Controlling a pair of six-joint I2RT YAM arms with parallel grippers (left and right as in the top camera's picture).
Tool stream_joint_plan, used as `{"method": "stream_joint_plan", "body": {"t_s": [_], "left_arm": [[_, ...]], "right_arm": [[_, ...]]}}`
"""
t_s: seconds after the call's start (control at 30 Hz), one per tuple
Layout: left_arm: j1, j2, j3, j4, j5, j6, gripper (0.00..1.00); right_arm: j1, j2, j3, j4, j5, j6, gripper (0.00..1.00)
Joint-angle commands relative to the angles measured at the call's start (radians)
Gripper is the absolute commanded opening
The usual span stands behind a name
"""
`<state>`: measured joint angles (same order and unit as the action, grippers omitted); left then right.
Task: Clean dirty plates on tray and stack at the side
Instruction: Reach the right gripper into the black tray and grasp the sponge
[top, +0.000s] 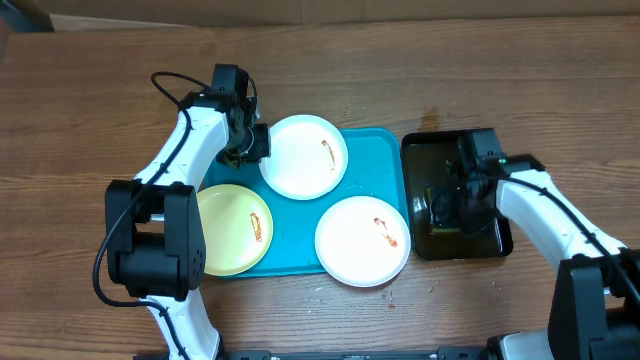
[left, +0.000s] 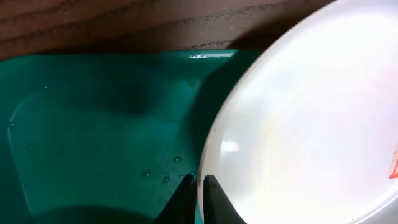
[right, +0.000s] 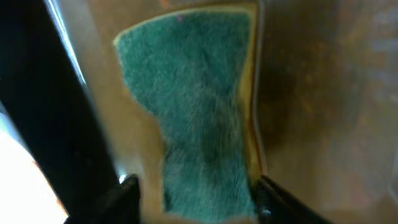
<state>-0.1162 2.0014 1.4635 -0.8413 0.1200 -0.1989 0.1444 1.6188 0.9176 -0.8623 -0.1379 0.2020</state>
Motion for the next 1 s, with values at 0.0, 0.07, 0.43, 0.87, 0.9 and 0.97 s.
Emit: {"method": "stream_joint_plan", "body": {"t_s": [0.0, 0.07, 0.43, 0.87, 0.9, 0.97], "left_arm": [[-0.002, -0.001, 0.020, -0.001, 0.011, 0.019, 0.09], [-0.002, -0.001, 0.020, -0.001, 0.011, 0.019, 0.09], [-0.002, -0.001, 0.020, 0.003, 0.008, 0.019, 0.29], [-0.002, -0.001, 0.020, 0.005, 0.008, 0.019, 0.32], [-0.002, -0.001, 0.020, 0.004, 0.008, 0.019, 0.32], [-0.002, -0.001, 0.019, 0.004, 0.007, 0.019, 0.33]], "right_arm": [[0.000, -0.001, -0.053, 0.035, 0.005, 0.016, 0.33], [0.000, -0.001, -0.068, 0.039, 0.005, 0.016, 0.17], [-0.003, -0.001, 0.089, -0.059, -0.002, 0.038, 0.83], [-0.003, 0.014, -0.068, 0.225, 0.009, 0.039, 0.63], [-0.003, 0.014, -0.069, 0.239, 0.010, 0.039, 0.22], [-0.003, 0.014, -0.069, 0.269, 0.009, 0.039, 0.04]]}}
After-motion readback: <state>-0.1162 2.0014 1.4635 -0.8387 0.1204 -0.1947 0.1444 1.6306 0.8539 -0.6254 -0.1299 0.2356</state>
